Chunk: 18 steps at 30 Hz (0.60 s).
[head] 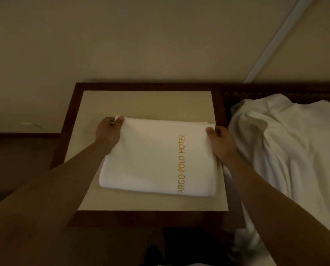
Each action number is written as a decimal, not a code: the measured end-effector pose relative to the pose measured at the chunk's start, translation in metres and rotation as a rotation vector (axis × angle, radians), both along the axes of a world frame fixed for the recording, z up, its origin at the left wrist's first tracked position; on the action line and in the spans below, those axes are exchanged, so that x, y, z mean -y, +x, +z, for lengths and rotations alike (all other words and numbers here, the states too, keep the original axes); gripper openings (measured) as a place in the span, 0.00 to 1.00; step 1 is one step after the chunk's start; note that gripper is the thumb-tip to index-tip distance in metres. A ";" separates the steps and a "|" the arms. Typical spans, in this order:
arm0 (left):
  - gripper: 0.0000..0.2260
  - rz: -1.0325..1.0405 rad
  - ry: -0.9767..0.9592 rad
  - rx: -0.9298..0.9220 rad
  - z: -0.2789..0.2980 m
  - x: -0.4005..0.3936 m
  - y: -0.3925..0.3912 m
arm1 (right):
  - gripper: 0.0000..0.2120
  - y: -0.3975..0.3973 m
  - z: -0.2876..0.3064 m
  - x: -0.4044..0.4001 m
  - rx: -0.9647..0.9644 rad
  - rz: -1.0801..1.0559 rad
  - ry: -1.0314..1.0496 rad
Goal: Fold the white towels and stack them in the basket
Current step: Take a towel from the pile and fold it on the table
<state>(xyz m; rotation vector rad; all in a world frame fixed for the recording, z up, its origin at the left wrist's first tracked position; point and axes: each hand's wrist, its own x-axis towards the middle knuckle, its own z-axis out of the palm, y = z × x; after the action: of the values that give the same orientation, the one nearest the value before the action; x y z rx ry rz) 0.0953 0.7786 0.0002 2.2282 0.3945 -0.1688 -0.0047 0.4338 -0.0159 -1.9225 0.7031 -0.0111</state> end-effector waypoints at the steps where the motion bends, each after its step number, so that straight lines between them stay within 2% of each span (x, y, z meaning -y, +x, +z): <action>1: 0.23 0.003 0.041 -0.006 -0.004 0.004 0.006 | 0.10 0.002 -0.006 0.000 -0.005 -0.008 -0.037; 4: 0.22 -0.049 0.164 0.049 -0.003 0.017 0.029 | 0.10 0.004 -0.011 0.000 -0.036 -0.034 -0.089; 7: 0.22 -0.145 0.276 0.160 0.011 0.025 0.049 | 0.11 0.006 -0.007 -0.002 -0.031 -0.067 -0.050; 11: 0.17 -0.207 0.305 0.404 0.031 0.026 0.015 | 0.05 -0.004 -0.006 -0.008 -0.039 -0.106 -0.002; 15: 0.11 -0.035 0.195 0.496 0.035 0.011 -0.068 | 0.07 -0.034 -0.001 -0.028 -0.073 -0.190 0.045; 16: 0.12 0.050 0.115 0.460 0.034 0.008 -0.088 | 0.07 -0.042 -0.003 -0.032 -0.104 -0.200 0.054; 18: 0.13 0.234 -0.114 0.266 0.028 -0.003 -0.123 | 0.07 -0.058 -0.001 -0.045 -0.156 -0.250 0.109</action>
<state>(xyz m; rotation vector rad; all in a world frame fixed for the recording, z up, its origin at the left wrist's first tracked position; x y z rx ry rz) -0.0275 0.7814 0.0286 2.0400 0.4814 0.2226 -0.0631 0.4788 -0.0168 -1.7345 1.0253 0.0209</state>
